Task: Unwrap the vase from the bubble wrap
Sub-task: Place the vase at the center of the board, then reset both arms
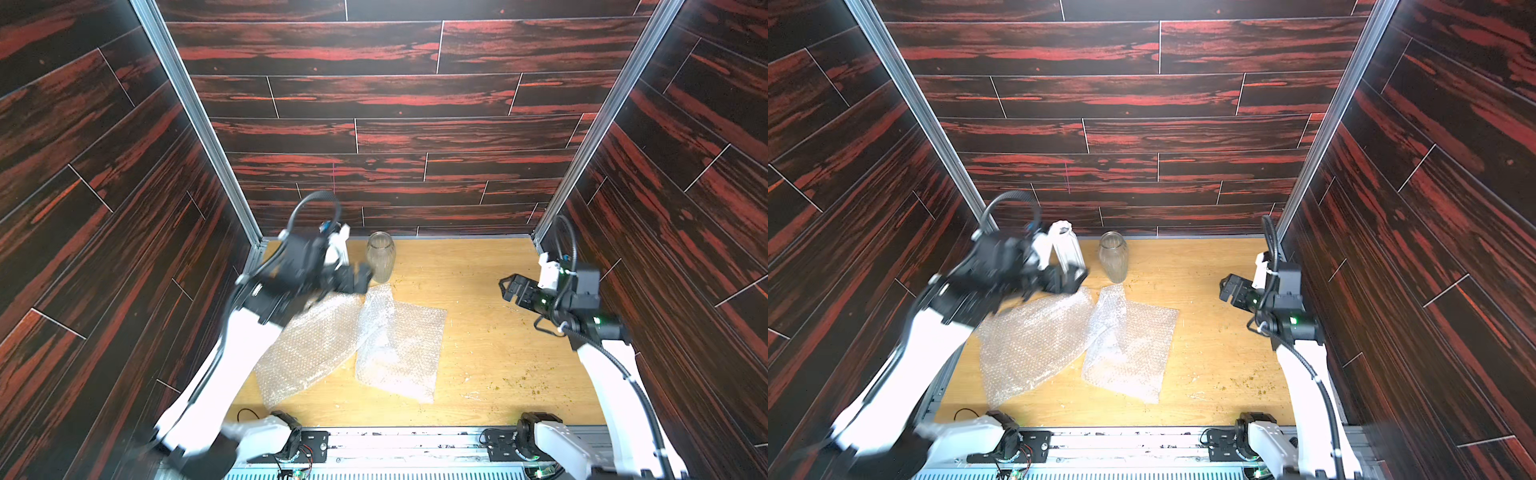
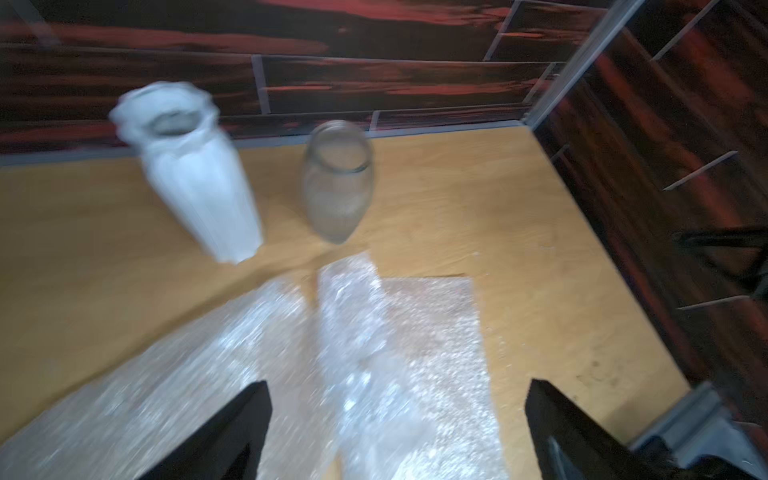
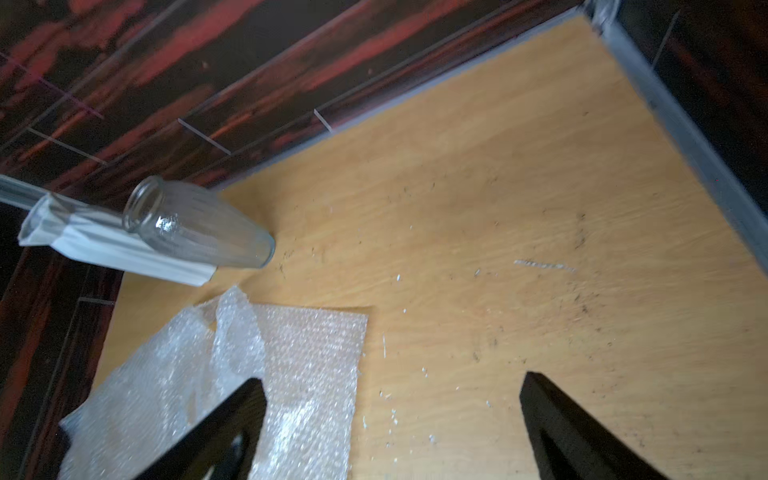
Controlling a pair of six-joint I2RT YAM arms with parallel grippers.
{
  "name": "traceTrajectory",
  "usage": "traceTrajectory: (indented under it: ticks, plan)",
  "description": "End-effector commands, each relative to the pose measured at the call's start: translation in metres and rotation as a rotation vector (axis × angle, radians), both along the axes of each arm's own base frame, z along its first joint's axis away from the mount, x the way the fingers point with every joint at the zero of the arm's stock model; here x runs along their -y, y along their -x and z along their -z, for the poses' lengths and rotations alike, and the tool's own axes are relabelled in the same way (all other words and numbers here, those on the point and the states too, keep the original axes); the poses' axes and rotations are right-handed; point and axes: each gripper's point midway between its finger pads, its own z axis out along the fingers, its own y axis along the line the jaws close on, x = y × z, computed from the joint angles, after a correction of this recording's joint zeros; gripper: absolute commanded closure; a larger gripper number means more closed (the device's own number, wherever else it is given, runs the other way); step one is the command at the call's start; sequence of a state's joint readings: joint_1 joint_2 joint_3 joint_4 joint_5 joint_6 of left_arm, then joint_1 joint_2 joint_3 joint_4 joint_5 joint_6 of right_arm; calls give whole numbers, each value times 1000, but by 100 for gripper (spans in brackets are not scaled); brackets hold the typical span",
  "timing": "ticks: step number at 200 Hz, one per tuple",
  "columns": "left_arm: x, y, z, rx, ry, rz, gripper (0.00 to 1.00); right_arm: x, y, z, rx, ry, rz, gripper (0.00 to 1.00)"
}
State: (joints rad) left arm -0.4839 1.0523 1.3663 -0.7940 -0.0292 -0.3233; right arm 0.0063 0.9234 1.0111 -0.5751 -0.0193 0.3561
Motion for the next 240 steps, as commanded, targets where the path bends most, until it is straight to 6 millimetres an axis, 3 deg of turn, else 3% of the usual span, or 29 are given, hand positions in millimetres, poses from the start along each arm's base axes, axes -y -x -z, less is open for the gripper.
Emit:
traceTrajectory:
  ticks: [1, 17, 26, 39, 60, 90, 133, 168, 195, 208, 224, 240]
  plan:
    - [-71, 16, 33, 96, -46, -318, 0, 42, -4, 11, 117, 86, 237, 1]
    - [-115, 36, 59, 138, -80, -521, 0, 75, 1, 46, 101, 100, 453, 1]
    - [-130, 42, 67, 173, -95, -575, 0, 72, -7, 60, 120, 126, 415, 1]
    - [-134, 41, 83, 201, -152, -569, 0, 63, -20, 78, 165, 144, 342, 1]
    - [-147, 25, 99, 290, -265, -649, 0, 62, -34, 96, 198, 197, 308, 1]
    - [-177, 1, 129, 307, -415, -828, 0, 53, -56, 101, 243, 253, 221, 1]
    - [-204, -34, 165, 346, -389, -924, 0, 55, -76, 117, 293, 280, 198, 1]
    - [-212, -62, 197, 329, -352, -911, 0, 50, -78, 133, 295, 283, 155, 1]
    - [-212, -84, 212, 338, -370, -879, 0, 63, -68, 144, 316, 277, 218, 1]
    - [-209, -92, 226, 306, -371, -838, 0, 67, -70, 147, 295, 291, 226, 1]
    - [-207, -99, 228, 309, -356, -814, 0, 65, -78, 154, 245, 373, 170, 1]
    - [-203, -99, 238, 267, -339, -764, 0, 81, -80, 147, 278, 373, 263, 1]
